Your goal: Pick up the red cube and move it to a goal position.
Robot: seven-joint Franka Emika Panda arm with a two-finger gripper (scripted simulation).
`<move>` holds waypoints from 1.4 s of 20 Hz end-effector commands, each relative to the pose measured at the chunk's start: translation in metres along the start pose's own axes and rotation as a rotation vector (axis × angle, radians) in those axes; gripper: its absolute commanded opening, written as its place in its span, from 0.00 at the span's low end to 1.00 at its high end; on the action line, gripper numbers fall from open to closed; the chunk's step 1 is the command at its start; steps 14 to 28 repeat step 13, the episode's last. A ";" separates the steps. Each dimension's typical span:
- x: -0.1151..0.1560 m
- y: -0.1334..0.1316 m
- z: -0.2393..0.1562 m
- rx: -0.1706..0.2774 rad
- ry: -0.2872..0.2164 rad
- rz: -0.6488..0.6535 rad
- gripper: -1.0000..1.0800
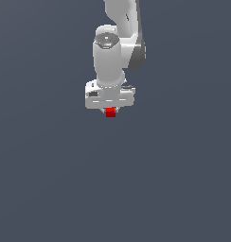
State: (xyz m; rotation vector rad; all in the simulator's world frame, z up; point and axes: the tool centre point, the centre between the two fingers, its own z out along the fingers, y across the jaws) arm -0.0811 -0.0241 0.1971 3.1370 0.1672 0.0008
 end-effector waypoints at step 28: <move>-0.012 0.004 -0.057 0.000 -0.001 0.000 0.00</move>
